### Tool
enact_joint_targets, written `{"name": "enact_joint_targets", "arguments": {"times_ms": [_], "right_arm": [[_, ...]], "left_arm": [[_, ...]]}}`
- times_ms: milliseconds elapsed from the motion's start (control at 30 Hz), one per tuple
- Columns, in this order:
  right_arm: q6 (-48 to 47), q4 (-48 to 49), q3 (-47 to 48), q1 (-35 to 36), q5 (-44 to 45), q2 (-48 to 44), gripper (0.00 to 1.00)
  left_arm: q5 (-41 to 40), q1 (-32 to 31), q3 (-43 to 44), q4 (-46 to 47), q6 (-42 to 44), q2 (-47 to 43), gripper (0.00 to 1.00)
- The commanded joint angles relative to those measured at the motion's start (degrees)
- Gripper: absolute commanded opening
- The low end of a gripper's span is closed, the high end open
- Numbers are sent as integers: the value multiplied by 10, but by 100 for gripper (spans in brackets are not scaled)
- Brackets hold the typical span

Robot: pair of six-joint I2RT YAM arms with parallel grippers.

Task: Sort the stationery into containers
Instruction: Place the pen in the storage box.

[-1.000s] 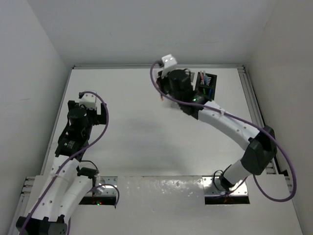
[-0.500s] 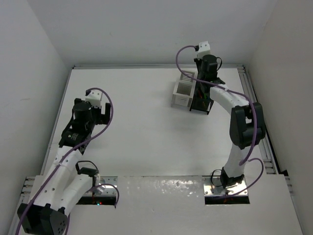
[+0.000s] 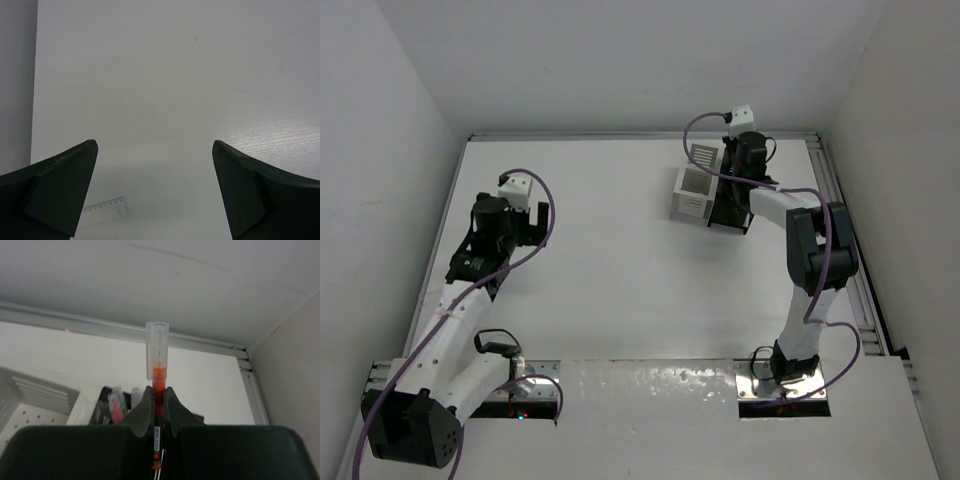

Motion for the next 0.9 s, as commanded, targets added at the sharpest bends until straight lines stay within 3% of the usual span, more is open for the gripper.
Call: {"name": "enact_joint_targets", "arguments": {"times_ms": [0, 67, 133, 167, 200, 433, 633, 867], "right_arm": [[27, 36, -27, 3, -36, -20, 0], [39, 27, -45, 5, -50, -32, 0], [50, 29, -60, 5, -48, -48, 9], [52, 27, -64, 5, -39, -56, 15], [53, 26, -65, 5, -36, -61, 28], [59, -47, -60, 7, -50, -115, 71], [38, -113, -61, 56, -39, -181, 82], [73, -190, -66, 116, -54, -243, 83]], "left_arm": [[3, 10, 29, 26, 10, -2, 97], [-16, 11, 25, 22, 24, -2, 97], [-50, 10, 25, 17, 34, 5, 97], [-63, 11, 25, 14, 39, 9, 97], [-72, 12, 30, 2, 40, 16, 99], [-73, 60, 99, -80, 100, 135, 100], [3, 237, 253, -206, 108, 284, 100], [100, 398, 304, -283, 84, 331, 100]]}}
